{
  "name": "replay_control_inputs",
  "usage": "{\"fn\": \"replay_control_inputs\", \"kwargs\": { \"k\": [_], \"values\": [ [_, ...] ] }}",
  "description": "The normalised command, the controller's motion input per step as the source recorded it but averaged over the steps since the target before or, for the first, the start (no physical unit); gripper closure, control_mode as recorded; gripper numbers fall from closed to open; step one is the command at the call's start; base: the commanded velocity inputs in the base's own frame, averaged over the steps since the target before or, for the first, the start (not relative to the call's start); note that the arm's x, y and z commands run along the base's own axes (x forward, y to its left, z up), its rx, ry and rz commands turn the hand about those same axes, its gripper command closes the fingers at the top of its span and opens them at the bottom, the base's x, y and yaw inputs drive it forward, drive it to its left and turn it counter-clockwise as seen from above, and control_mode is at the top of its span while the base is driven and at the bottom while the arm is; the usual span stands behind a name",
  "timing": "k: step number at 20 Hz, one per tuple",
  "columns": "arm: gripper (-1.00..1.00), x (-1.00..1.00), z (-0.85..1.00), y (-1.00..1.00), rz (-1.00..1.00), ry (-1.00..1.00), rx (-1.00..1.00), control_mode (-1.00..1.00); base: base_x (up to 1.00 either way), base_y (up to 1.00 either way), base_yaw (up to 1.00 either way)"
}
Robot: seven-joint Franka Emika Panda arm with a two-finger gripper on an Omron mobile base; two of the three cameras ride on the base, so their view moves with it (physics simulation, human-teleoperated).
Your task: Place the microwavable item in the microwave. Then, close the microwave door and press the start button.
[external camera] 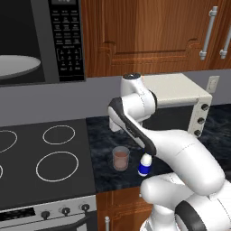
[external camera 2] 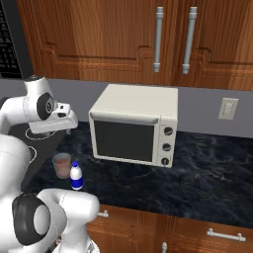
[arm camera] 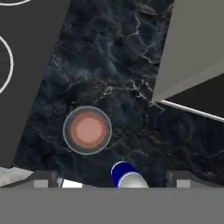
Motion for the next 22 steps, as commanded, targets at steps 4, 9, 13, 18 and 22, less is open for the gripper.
{"fn": "replay_control_inputs", "kwargs": {
  "k": [4, 9, 13, 18, 22],
  "values": [
    [-1.00, -0.01, -0.69, 0.95, 0.19, 0.19, -0.12, -1.00, 0.00, 0.00, 0.00],
    [-1.00, 0.00, -0.54, 0.86, 0.20, 0.24, -0.11, -1.00, 0.00, 0.00, 0.00],
    [-1.00, 0.00, -0.40, 0.17, 0.16, 0.12, -0.06, -1.00, 0.00, 0.00, 0.00],
    [-1.00, 0.00, -0.33, 0.00, 0.05, 0.02, -0.01, -1.00, 0.00, 0.00, 0.00],
    [-1.00, 0.00, -0.29, -0.06, 0.02, 0.00, 0.00, -1.00, 0.00, 0.00, 0.00]
  ]
}}
